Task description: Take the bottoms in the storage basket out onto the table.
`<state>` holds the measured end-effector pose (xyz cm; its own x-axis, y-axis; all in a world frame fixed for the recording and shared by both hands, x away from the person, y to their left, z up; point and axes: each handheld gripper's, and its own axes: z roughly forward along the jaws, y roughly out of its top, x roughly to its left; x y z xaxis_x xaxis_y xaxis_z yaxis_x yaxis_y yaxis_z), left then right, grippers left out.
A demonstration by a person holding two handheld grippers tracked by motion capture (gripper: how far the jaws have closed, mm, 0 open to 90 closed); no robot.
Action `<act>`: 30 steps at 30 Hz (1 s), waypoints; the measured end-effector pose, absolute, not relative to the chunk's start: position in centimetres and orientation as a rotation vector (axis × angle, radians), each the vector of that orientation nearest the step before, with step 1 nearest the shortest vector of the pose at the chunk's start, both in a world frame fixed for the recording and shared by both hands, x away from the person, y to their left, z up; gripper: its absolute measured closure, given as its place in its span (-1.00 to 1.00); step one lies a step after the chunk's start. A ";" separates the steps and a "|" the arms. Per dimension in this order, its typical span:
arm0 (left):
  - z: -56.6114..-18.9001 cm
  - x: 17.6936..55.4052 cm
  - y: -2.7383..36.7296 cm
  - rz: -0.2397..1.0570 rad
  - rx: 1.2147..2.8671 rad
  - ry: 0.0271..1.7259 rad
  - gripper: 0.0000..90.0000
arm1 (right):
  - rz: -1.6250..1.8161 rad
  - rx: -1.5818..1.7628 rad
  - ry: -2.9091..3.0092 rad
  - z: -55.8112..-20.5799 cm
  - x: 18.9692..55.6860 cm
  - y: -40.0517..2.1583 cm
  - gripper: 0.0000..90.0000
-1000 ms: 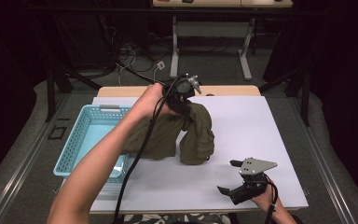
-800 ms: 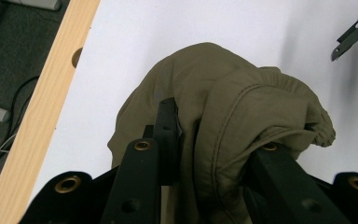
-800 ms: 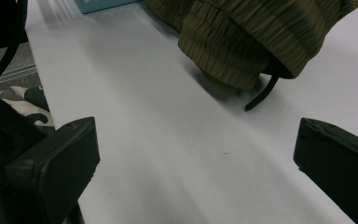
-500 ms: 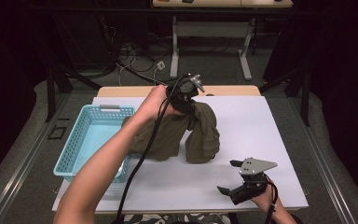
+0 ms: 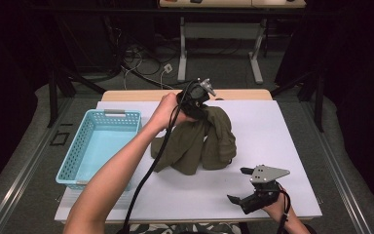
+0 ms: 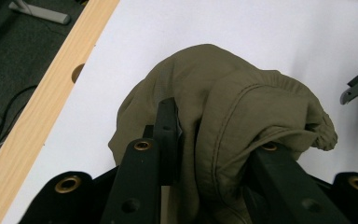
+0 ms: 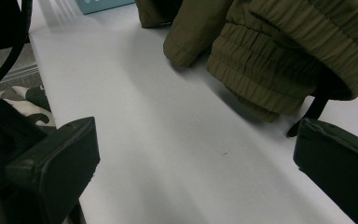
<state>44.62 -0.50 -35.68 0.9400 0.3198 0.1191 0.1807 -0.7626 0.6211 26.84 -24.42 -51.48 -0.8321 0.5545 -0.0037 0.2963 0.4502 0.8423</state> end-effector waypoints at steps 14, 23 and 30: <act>-37.0 44.5 1.7 0.331 2.394 0.465 0.62 | 1.322 0.731 2.426 -51.5 26.8 -24.4 -1.00; -37.6 44.2 2.6 0.350 2.370 0.502 0.61 | 1.326 0.733 2.423 -51.5 26.9 -24.4 -1.00; -38.2 44.3 3.4 0.348 2.362 0.534 0.61 | 1.326 0.733 2.422 -51.5 26.9 -24.4 -1.00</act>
